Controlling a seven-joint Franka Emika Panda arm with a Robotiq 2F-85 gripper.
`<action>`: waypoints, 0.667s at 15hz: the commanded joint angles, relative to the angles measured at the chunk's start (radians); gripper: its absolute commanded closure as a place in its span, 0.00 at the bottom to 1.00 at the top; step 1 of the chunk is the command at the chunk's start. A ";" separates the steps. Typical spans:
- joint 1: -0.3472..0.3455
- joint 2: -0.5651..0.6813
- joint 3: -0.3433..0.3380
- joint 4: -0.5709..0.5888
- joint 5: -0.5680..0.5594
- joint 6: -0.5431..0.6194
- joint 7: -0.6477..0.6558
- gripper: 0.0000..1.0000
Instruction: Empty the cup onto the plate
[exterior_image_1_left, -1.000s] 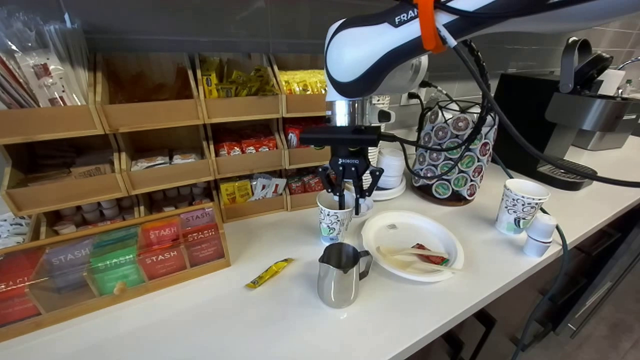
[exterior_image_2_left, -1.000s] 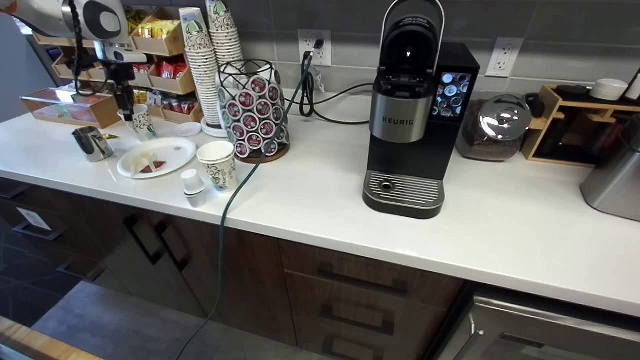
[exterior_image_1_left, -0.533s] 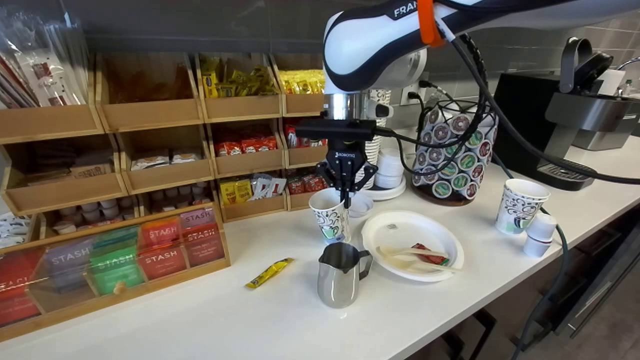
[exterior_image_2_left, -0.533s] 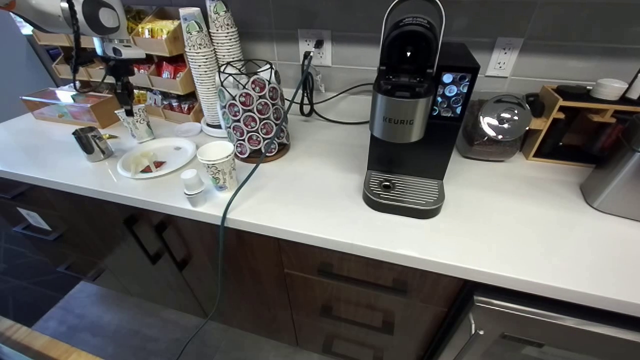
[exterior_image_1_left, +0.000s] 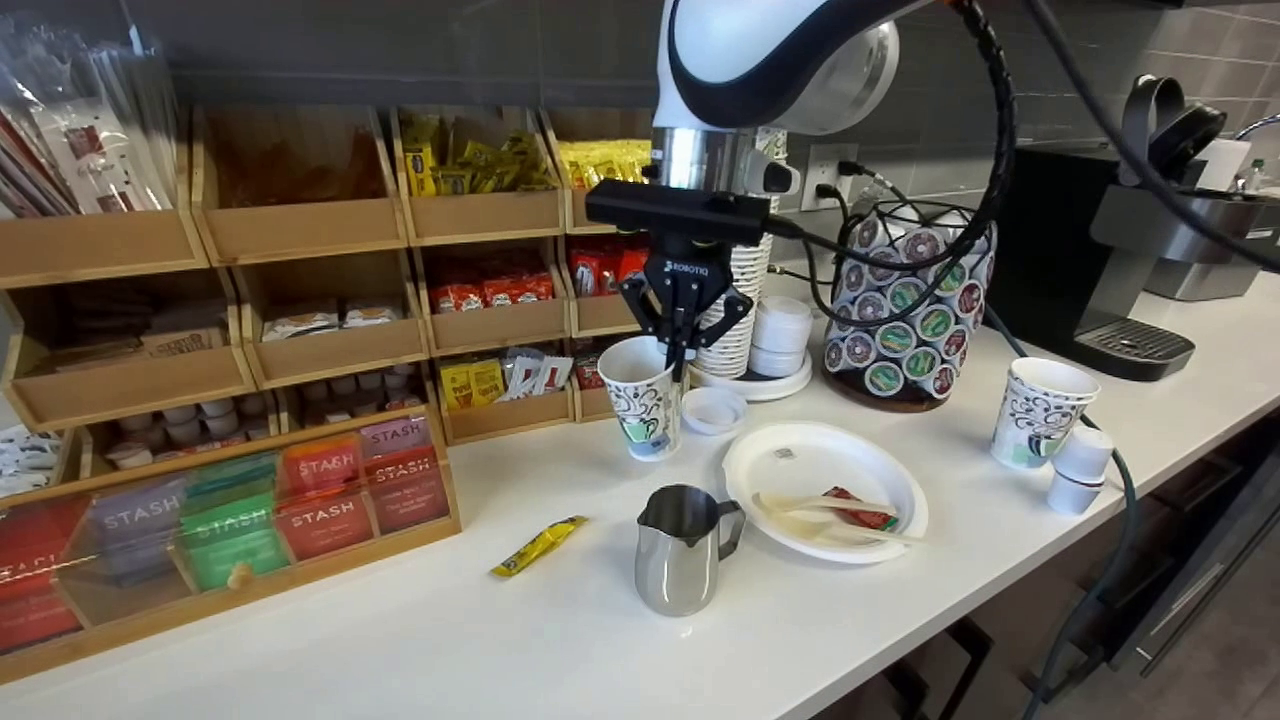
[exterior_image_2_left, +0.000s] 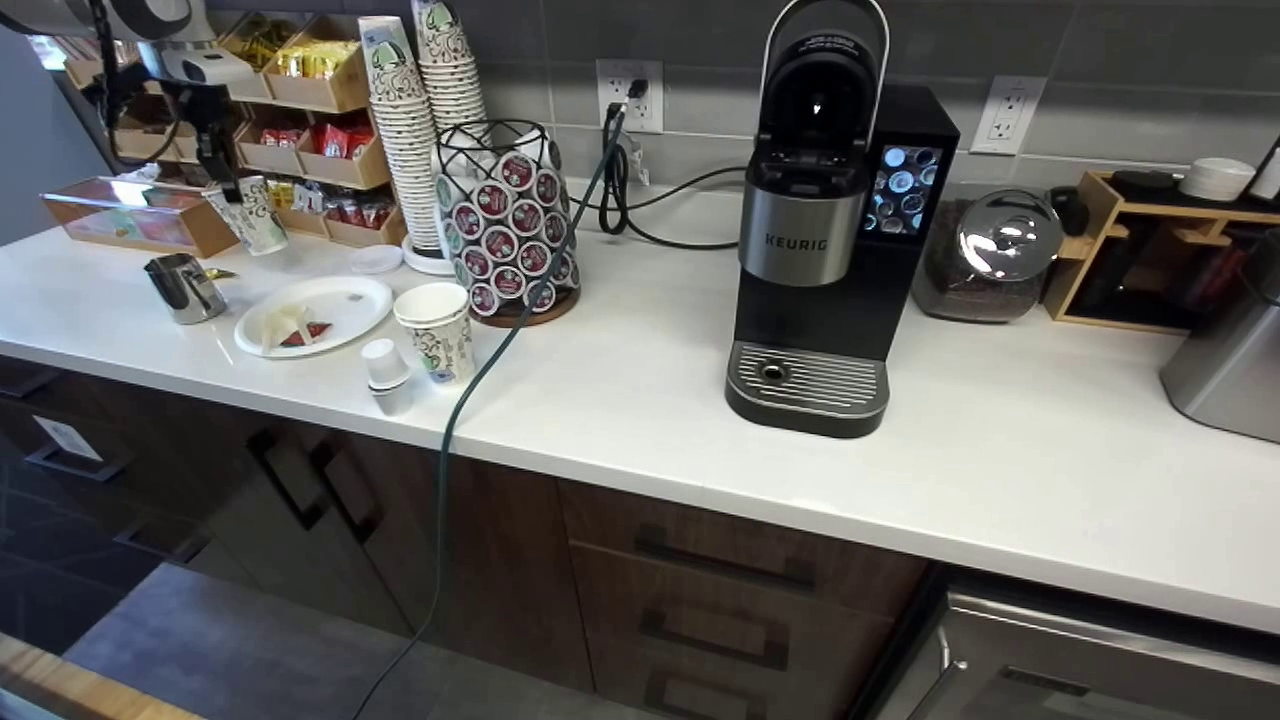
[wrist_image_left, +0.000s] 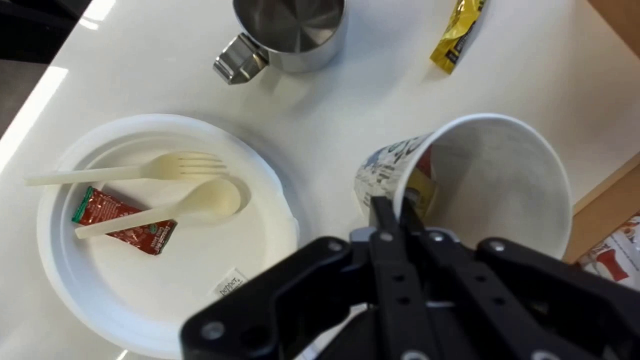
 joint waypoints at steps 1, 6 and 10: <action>0.027 -0.175 -0.037 -0.234 -0.060 0.056 0.034 0.99; 0.064 -0.373 -0.061 -0.471 -0.298 -0.059 0.150 0.99; 0.043 -0.545 -0.018 -0.652 -0.414 -0.257 0.270 0.99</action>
